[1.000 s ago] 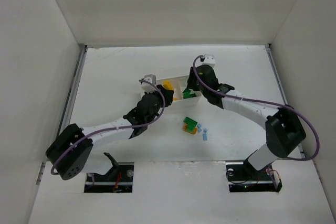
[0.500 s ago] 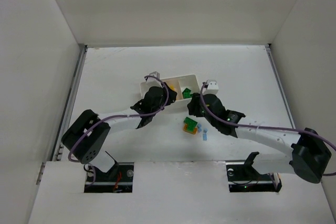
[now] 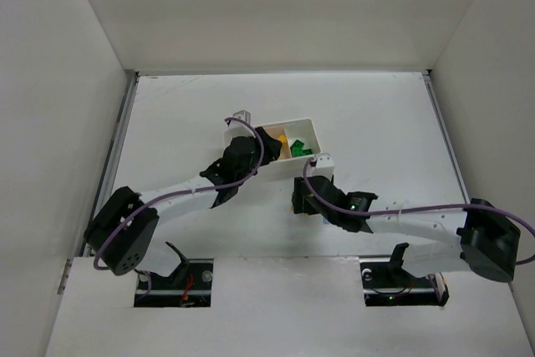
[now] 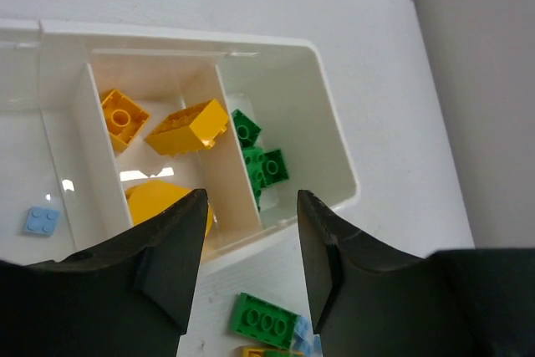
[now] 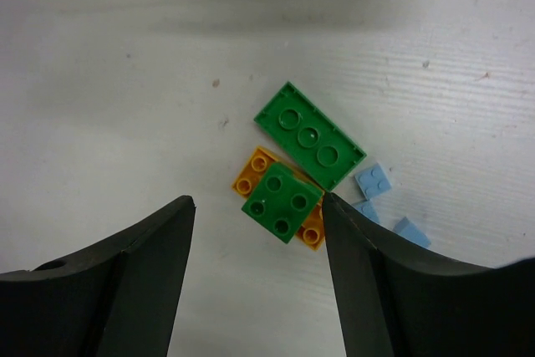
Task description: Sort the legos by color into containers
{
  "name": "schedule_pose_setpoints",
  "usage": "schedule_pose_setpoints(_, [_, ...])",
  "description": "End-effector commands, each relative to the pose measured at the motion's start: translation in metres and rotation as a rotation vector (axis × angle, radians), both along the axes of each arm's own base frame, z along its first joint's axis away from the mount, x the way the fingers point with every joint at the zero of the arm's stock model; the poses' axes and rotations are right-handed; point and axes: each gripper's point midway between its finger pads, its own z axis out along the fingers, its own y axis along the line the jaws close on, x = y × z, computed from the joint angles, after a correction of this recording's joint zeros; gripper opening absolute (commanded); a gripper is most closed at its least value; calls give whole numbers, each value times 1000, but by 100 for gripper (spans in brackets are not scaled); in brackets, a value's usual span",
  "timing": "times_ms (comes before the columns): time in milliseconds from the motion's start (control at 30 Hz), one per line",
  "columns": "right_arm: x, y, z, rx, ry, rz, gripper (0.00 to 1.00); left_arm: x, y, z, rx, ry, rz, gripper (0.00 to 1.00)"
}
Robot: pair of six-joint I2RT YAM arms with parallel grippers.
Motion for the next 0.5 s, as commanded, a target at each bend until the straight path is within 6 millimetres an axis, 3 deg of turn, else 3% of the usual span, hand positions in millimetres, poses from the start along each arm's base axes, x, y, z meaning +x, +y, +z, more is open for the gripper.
schedule_pose_setpoints(0, [-3,2,-4,-23,16,-19,69,-15,4,26,-16,-69,-16,44])
schedule_pose_setpoints(267, [-6,2,-23,-72,58,-31,58,-64,17,18,24,-55,-62,44])
schedule_pose_setpoints(467, [-3,3,-27,-77,50,-46,58,-91,32,0,55,-20,-70,44])
